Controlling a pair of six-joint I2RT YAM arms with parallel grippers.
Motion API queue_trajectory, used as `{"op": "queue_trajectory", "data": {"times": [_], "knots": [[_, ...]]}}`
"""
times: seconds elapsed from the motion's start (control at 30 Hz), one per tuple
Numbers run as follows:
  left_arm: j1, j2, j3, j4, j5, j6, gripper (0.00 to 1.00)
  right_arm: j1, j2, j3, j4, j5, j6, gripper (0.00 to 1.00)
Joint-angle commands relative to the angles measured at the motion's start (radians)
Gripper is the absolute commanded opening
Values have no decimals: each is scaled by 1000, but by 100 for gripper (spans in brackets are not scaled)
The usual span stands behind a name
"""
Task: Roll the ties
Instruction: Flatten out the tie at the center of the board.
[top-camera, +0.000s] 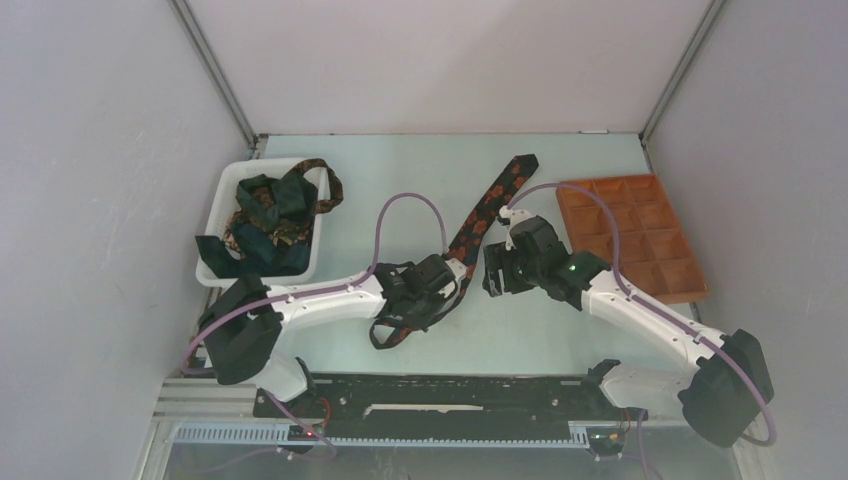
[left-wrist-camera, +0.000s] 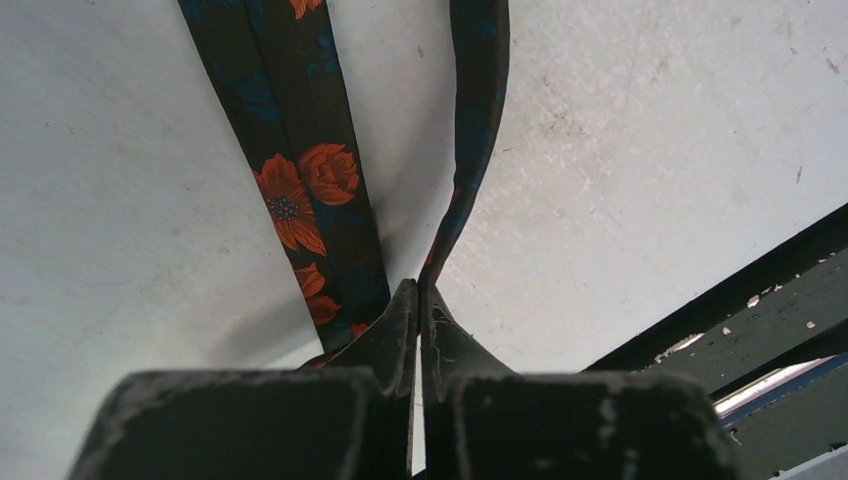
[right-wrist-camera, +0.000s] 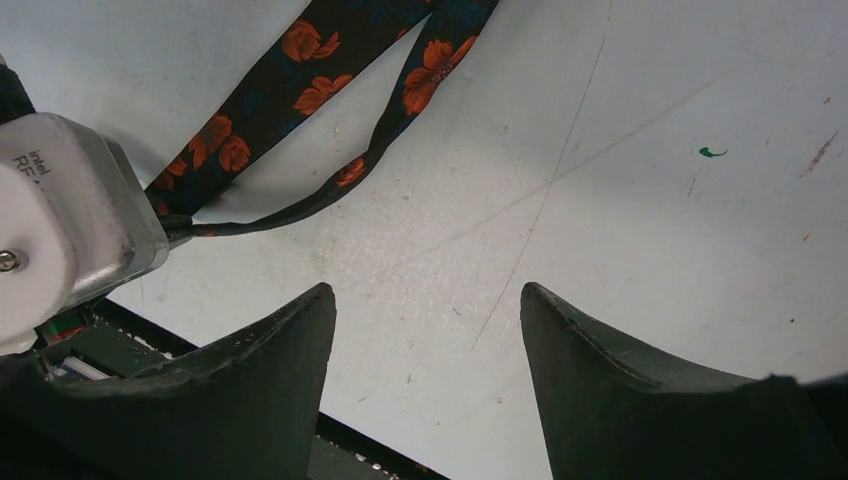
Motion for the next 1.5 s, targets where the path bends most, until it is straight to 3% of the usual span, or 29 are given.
{"op": "queue_trajectory", "data": {"times": [0.0, 0.13, 0.33, 0.5, 0.7, 1.0, 1.13, 1.23, 1.33, 1.47], "knots": [[-9, -31, 27, 17, -7, 19, 0, -8, -12, 2, 4, 16, -9, 71], [-9, -88, 32, -5, -84, 3, 0, -15, -12, 2, 3, 21, -7, 71], [-10, -172, 46, -65, -311, -98, 0, -20, -9, 2, 6, 25, 5, 71], [-15, -233, -8, -60, -512, -220, 0, -22, 7, 2, 17, 19, 16, 71], [-43, -294, -86, -39, -655, -347, 0, -25, 28, 2, 32, 30, 33, 71], [-122, -245, -151, 6, -665, -398, 0, -40, 82, 3, 69, 14, 51, 71], [-161, -219, -162, 46, -619, -402, 7, -50, 103, 3, 84, 11, 61, 71], [-189, -212, -169, 87, -556, -385, 22, -71, 113, 7, 99, 11, 74, 71], [-210, -222, -172, 116, -497, -373, 45, -92, 129, 47, 86, 10, 90, 71], [-215, -328, -184, 145, -424, -377, 61, -127, 169, 137, 63, 48, 114, 71]]}}
